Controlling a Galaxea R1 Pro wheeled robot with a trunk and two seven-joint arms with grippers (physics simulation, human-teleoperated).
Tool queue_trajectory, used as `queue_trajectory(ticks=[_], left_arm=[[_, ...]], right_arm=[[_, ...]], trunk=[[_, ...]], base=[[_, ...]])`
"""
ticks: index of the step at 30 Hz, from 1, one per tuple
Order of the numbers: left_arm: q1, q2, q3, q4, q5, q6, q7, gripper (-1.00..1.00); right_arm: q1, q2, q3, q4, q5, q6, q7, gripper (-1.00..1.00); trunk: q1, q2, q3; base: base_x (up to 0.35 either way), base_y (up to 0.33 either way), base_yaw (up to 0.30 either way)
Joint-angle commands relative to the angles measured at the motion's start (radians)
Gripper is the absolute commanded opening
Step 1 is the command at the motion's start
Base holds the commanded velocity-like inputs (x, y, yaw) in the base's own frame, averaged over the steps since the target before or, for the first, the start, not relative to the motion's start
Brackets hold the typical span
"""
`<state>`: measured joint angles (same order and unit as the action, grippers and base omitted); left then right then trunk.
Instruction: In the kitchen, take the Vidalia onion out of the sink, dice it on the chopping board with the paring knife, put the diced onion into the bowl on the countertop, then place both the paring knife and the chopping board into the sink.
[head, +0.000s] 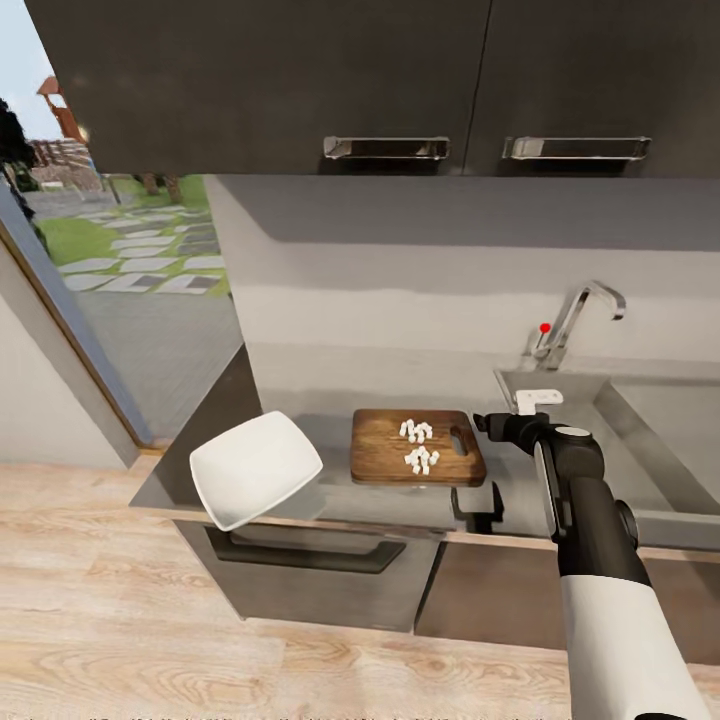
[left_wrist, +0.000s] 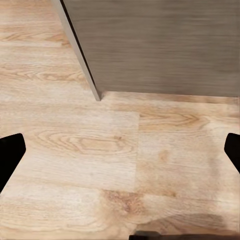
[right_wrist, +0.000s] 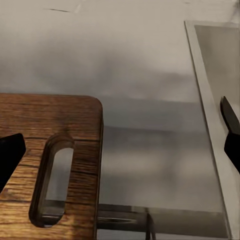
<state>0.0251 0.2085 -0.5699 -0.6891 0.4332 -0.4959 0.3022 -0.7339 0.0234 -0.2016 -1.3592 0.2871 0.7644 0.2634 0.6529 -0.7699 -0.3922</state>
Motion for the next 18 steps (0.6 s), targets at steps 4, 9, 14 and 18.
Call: queue_trajectory(ticks=[4,9,14,18], left_arm=[[-0.001,0.001,-0.007,0.003,0.005,-0.003,0.009,1.0],[-0.001,0.001,-0.007,0.003,0.005,-0.003,0.009,1.0],[-0.001,0.0,-0.008,0.006,0.005,-0.003,0.009,1.0],[-0.001,0.0,-0.007,0.006,0.005,-0.003,0.009,1.0]], right_arm=[[-0.001,0.001,-0.002,-0.001,0.011,0.003,0.01,1.0],[-0.001,0.001,-0.002,-0.001,0.011,0.004,0.01,1.0],[-0.001,0.001,-0.002,-0.001,0.011,0.003,0.01,1.0],[-0.001,0.001,-0.002,-0.001,0.011,0.004,0.01,1.0]], trunk=[[0.0,-0.001,-0.008],[0.0,-0.001,-0.016],[0.0,-0.001,-0.024],[0.0,-0.001,-0.03]], base=[[0.0,0.0,0.0],[0.0,0.0,0.0],[0.0,0.0,0.0],[0.0,0.0,0.0]])
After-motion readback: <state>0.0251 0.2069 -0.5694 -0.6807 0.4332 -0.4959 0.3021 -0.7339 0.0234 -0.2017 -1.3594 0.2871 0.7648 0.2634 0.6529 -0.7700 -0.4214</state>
